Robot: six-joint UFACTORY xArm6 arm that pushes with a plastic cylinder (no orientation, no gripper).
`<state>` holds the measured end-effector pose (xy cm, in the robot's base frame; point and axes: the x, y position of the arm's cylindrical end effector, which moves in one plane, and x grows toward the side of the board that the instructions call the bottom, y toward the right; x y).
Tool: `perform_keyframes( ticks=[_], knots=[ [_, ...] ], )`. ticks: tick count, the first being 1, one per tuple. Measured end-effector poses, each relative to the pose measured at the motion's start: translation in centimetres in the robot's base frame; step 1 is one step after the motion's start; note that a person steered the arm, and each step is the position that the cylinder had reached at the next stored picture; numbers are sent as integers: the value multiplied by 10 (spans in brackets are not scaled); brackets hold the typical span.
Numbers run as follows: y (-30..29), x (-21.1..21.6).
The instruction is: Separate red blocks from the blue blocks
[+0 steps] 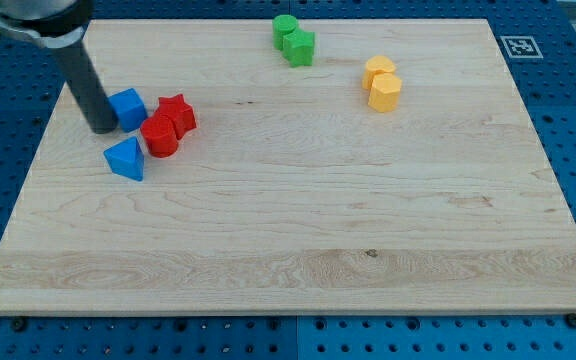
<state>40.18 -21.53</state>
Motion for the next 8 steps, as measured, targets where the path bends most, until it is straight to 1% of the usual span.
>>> perform_keyframes(
  ticks=[1,2,3,4,5,6,8],
  knots=[
    [23,0],
    [29,0],
    [4,0],
    [-3,3],
    [6,4],
    [22,13],
    [67,34]
  ],
)
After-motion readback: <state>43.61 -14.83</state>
